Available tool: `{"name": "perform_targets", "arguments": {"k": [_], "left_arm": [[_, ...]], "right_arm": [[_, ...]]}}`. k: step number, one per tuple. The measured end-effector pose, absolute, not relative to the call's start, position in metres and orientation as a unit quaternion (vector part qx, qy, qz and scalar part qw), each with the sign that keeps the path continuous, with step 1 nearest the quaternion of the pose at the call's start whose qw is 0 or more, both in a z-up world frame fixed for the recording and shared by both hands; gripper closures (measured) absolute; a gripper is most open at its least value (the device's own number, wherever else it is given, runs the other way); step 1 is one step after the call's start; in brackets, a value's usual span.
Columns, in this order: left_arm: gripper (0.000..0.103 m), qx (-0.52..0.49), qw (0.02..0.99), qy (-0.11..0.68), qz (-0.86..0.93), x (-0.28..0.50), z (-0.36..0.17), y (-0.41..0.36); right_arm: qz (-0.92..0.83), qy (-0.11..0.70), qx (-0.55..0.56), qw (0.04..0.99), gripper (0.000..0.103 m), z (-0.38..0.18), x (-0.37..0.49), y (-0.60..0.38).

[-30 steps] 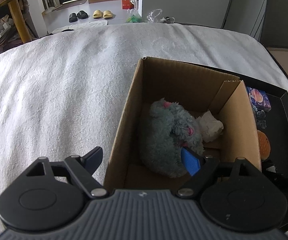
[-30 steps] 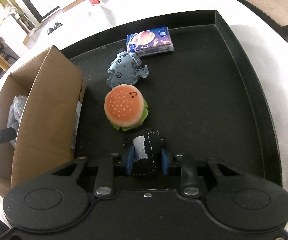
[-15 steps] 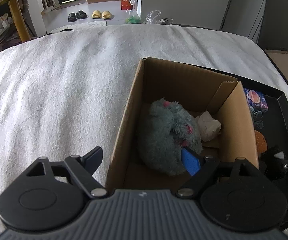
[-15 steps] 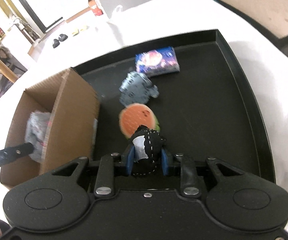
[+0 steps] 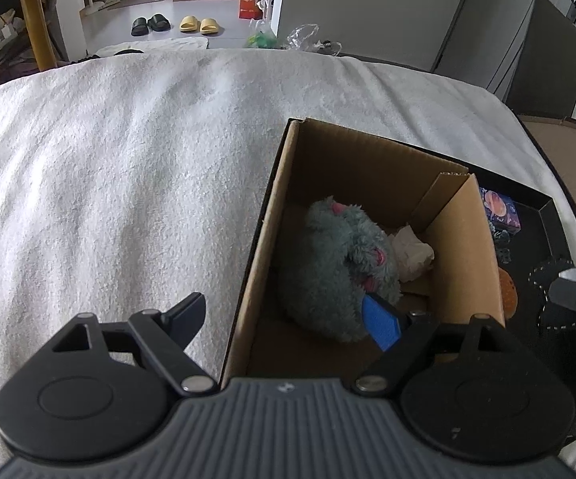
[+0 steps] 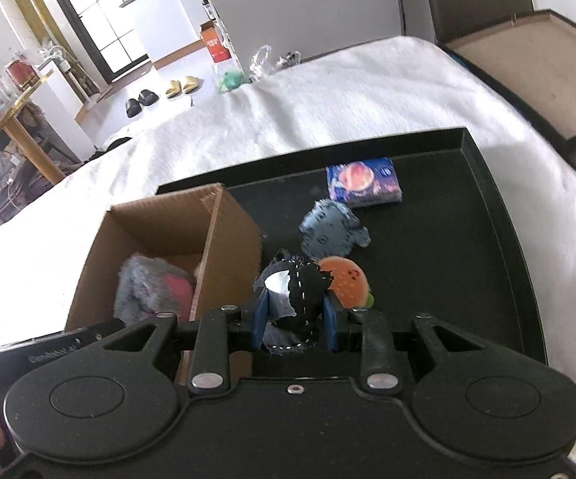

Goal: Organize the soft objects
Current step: 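Carry the bracelet into the box and open the right tool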

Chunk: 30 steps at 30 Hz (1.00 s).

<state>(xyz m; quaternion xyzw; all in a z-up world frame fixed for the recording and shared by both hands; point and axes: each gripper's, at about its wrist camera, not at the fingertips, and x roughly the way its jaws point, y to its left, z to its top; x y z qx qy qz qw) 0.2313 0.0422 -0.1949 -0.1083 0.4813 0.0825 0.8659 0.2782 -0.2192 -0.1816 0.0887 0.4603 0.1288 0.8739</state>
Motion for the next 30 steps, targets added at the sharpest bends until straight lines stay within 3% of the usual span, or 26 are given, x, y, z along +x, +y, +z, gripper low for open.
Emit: {"name": "perform_targets", "arguments": {"k": [16, 23, 28, 30], "left_arm": [[0.019, -0.143, 0.875, 0.458, 0.063, 0.220, -0.189, 0.063], [0.024, -0.167, 0.872, 0.456, 0.058, 0.220, -0.193, 0.075], [0.039, -0.186, 0.868, 0.458, 0.050, 0.221, -0.200, 0.081], [0.055, -0.194, 0.865, 0.461, 0.047, 0.221, -0.203, 0.083]], "right_arm": [[0.151, 0.438, 0.051, 0.885, 0.073, -0.151, 0.275, -0.168], [0.164, 0.442, 0.032, 0.881, 0.072, -0.152, 0.279, -0.141], [0.166, 0.448, 0.022, 0.878, 0.070, -0.156, 0.280, -0.126], [0.164, 0.450, 0.017, 0.877, 0.069, -0.158, 0.280, -0.121]]}}
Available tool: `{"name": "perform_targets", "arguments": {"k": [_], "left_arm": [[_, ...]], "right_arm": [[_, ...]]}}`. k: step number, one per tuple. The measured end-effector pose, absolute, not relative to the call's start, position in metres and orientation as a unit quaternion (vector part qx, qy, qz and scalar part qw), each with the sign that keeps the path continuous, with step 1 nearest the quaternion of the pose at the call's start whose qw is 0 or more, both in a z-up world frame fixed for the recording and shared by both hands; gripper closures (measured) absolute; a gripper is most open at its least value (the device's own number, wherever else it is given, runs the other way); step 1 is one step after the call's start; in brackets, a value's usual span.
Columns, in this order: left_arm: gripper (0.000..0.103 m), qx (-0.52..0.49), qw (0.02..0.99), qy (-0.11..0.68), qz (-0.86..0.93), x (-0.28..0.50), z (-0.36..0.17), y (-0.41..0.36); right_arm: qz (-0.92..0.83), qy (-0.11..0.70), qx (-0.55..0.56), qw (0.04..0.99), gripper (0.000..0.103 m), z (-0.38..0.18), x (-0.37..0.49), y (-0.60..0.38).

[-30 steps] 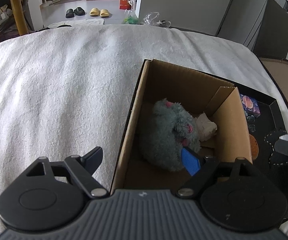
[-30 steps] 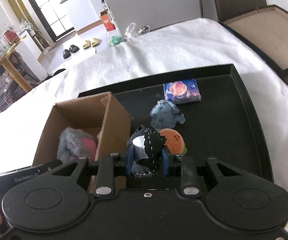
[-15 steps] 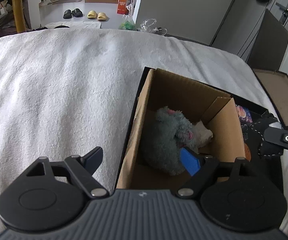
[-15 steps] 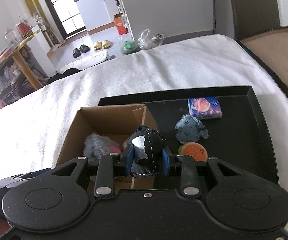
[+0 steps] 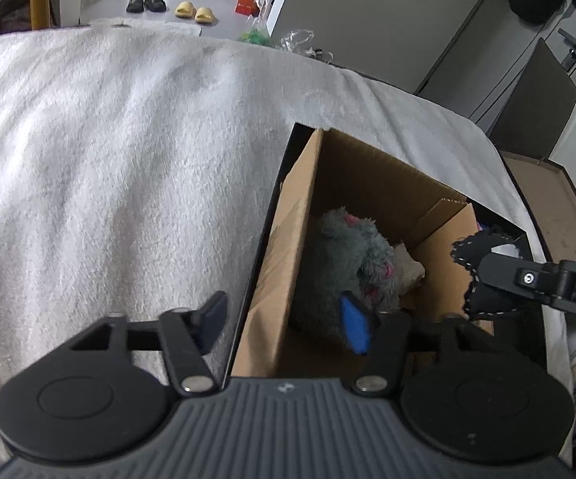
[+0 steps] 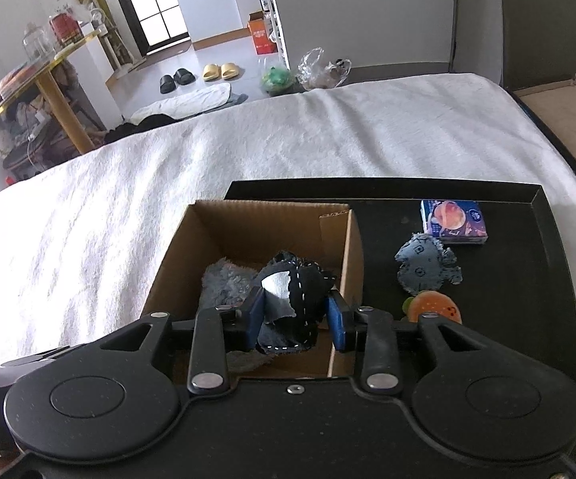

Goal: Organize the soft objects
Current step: 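Carry the bracelet into the box and open the right tool, then grasp the orange burger plush with the right tool while the left tool grips the box wall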

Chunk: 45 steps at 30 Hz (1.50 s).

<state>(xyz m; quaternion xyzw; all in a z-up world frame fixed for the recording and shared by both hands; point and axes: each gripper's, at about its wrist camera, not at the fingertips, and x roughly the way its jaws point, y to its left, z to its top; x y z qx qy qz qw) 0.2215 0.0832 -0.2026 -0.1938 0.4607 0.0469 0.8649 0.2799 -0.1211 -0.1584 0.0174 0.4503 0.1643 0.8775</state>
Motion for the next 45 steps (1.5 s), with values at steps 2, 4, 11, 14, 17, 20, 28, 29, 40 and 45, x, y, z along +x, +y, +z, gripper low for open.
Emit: {"name": "perform_targets", "arguments": {"k": [2, 4, 11, 14, 17, 20, 28, 29, 40, 45], "left_arm": [[0.080, -0.202, 0.861, 0.465, 0.043, 0.221, -0.206, 0.085], [0.086, -0.209, 0.857, 0.470, 0.043, 0.221, -0.210, 0.088], [0.087, -0.216, 0.857, 0.465, 0.053, 0.217, -0.209, 0.094], [0.086, -0.212, 0.858, 0.466, 0.051, 0.217, -0.208, 0.092], [0.086, -0.208, 0.858, 0.467, 0.051, 0.217, -0.207, 0.091], [0.084, -0.203, 0.859, 0.467, 0.055, 0.218, -0.205, 0.091], [0.083, -0.186, 0.863, 0.465, 0.062, 0.218, -0.199, 0.085], [0.083, -0.184, 0.864, 0.465, 0.063, 0.218, -0.198, 0.084], [0.056, -0.146, 0.870, 0.465, 0.075, 0.224, -0.197, 0.068], [0.038, -0.136, 0.868, 0.469, 0.083, 0.229, -0.199, 0.061]], "right_arm": [[0.164, 0.453, 0.013, 0.876, 0.061, -0.161, 0.279, -0.117], [0.159, 0.450, 0.002, 0.879, 0.054, -0.162, 0.278, -0.112], [0.145, 0.446, 0.000, 0.883, 0.050, -0.162, 0.274, -0.114], [0.138, 0.447, 0.005, 0.884, 0.050, -0.163, 0.272, -0.120], [0.131, 0.447, 0.010, 0.885, 0.050, -0.164, 0.270, -0.128], [0.127, 0.448, 0.013, 0.885, 0.050, -0.165, 0.268, -0.136], [0.116, 0.452, 0.026, 0.884, 0.050, -0.172, 0.265, -0.161], [0.116, 0.453, 0.028, 0.884, 0.050, -0.174, 0.266, -0.164], [0.107, 0.471, 0.054, 0.874, 0.050, -0.200, 0.276, -0.195], [0.106, 0.480, 0.063, 0.869, 0.044, -0.217, 0.286, -0.206]]}}
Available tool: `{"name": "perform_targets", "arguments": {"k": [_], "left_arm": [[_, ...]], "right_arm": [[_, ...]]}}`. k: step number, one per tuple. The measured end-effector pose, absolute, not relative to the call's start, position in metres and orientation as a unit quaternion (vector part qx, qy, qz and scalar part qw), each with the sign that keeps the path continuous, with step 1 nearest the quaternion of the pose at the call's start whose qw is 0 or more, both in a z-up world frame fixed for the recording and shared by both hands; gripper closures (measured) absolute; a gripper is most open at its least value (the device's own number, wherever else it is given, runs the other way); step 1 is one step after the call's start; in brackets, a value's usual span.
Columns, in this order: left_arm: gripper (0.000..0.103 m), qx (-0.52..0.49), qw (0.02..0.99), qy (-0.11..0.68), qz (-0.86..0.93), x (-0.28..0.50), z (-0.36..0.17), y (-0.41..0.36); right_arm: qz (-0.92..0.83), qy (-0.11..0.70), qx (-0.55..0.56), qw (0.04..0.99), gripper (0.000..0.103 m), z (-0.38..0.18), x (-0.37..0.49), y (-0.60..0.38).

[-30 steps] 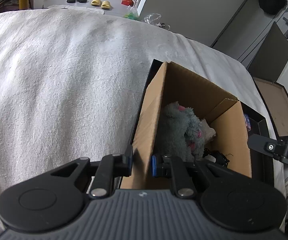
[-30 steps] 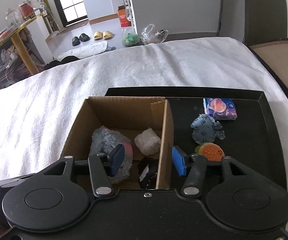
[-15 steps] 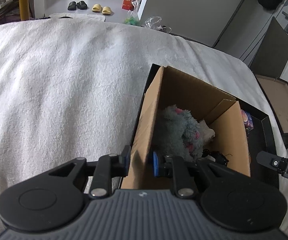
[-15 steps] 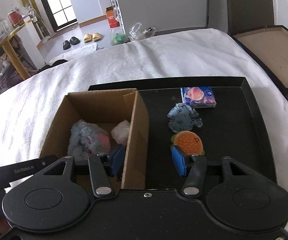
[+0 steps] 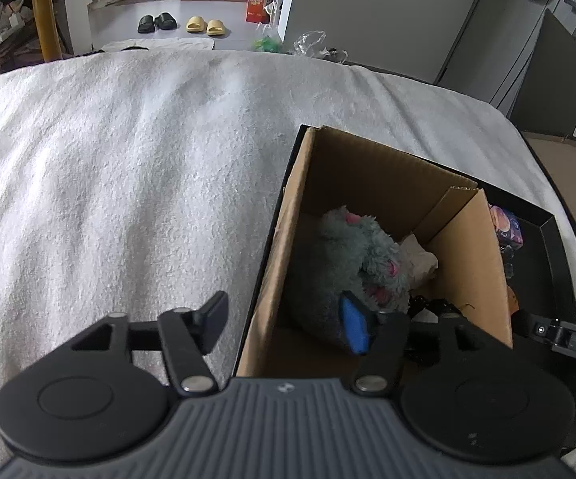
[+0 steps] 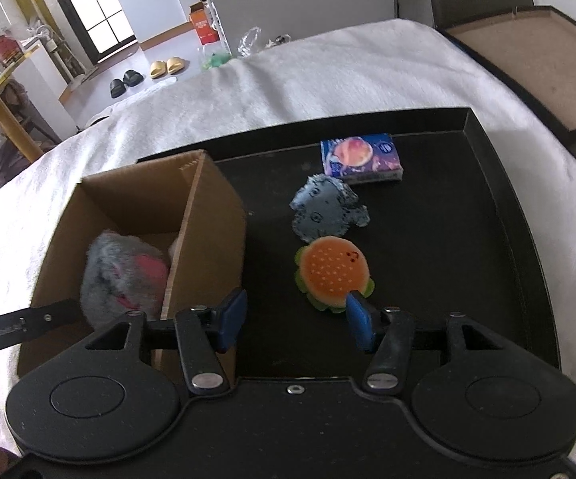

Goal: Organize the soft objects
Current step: 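Grasp the orange burger plush with the right tool while the left tool grips the box wall, then lift the burger plush into the box and open the right tool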

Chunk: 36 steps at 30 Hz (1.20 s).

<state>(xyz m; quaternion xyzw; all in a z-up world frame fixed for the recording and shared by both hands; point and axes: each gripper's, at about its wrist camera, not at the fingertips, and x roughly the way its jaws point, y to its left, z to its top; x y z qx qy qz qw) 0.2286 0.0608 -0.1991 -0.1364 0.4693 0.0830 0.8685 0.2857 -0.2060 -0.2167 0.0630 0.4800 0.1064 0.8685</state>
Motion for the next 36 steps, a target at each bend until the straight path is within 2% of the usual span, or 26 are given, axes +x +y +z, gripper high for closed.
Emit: {"name": "perform_targets", "arguments": {"k": [3, 9, 22, 23, 25, 26, 30, 36], "left_arm": [[0.032, -0.125, 0.871, 0.467, 0.087, 0.231, -0.199, 0.055], [0.027, -0.106, 0.870, 0.473, 0.093, 0.239, -0.203, 0.045], [0.025, -0.079, 0.865, 0.484, 0.105, 0.254, -0.212, 0.030], [0.025, -0.078, 0.865, 0.484, 0.105, 0.254, -0.212, 0.030], [0.025, -0.077, 0.864, 0.486, 0.106, 0.256, -0.214, 0.028], [0.025, -0.077, 0.864, 0.486, 0.106, 0.257, -0.214, 0.028], [0.025, -0.076, 0.864, 0.486, 0.105, 0.258, -0.215, 0.026], [0.025, -0.081, 0.865, 0.484, 0.102, 0.255, -0.212, 0.028]], "right_arm": [[0.107, 0.485, 0.063, 0.866, 0.041, -0.227, 0.292, -0.211], [0.110, 0.493, 0.065, 0.861, 0.035, -0.245, 0.305, -0.220], [0.141, 0.496, 0.061, 0.855, 0.035, -0.270, 0.322, -0.222], [0.143, 0.495, 0.061, 0.855, 0.036, -0.271, 0.323, -0.222], [0.143, 0.496, 0.059, 0.855, 0.049, -0.273, 0.324, -0.222], [0.142, 0.493, 0.056, 0.856, 0.061, -0.273, 0.324, -0.223], [0.143, 0.498, 0.065, 0.853, 0.065, -0.271, 0.323, -0.229], [0.136, 0.493, 0.066, 0.857, 0.065, -0.261, 0.319, -0.231]]}}
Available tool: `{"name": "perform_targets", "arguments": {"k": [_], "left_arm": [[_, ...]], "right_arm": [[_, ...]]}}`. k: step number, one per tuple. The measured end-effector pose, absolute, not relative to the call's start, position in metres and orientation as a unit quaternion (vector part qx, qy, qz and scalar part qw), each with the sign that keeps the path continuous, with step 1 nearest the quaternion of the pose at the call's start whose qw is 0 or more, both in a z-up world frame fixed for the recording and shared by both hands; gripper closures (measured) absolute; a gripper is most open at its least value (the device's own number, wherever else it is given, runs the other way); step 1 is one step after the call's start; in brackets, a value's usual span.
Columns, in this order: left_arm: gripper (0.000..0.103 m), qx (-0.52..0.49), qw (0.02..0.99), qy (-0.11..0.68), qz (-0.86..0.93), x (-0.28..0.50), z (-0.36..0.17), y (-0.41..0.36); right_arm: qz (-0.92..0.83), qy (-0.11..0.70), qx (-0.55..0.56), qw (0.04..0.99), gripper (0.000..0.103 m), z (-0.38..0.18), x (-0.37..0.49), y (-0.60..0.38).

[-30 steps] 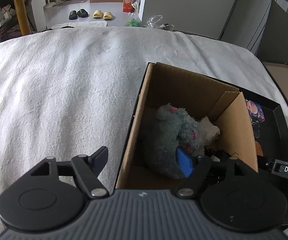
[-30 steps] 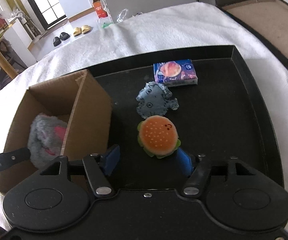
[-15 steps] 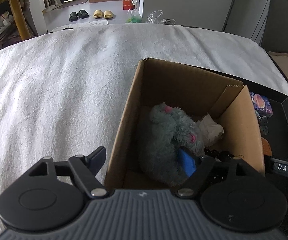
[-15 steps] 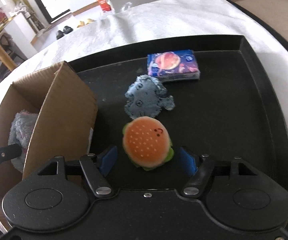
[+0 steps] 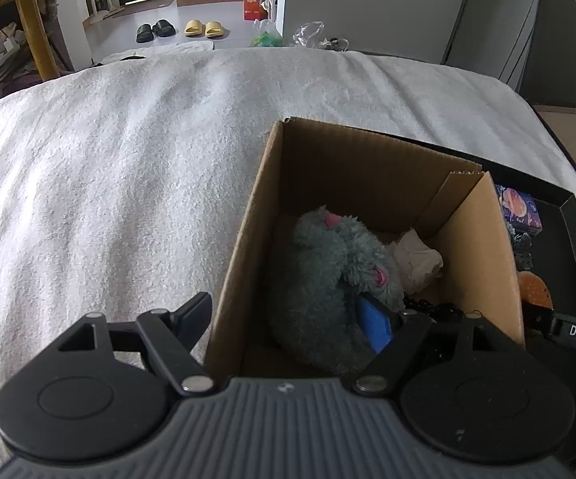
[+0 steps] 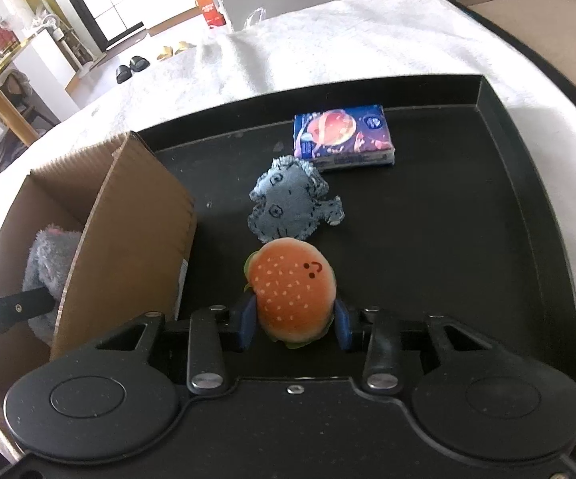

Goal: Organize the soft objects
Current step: 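Lift the burger plush into the box and open the right tool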

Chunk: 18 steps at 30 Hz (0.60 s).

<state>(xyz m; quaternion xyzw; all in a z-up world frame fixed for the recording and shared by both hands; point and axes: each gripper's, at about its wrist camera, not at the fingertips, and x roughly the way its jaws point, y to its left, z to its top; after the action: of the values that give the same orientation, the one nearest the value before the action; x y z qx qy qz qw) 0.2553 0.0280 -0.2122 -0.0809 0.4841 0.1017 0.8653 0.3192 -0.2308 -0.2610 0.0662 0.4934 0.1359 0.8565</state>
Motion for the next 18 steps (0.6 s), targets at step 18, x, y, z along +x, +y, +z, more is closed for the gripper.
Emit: {"name": "perform_targets", "arguments": {"k": [18], "left_arm": [[0.025, -0.125, 0.870, 0.470, 0.084, 0.236, -0.198, 0.051]], "right_arm": [[0.140, 0.455, 0.059, 0.878, 0.065, -0.193, 0.298, -0.201]]}}
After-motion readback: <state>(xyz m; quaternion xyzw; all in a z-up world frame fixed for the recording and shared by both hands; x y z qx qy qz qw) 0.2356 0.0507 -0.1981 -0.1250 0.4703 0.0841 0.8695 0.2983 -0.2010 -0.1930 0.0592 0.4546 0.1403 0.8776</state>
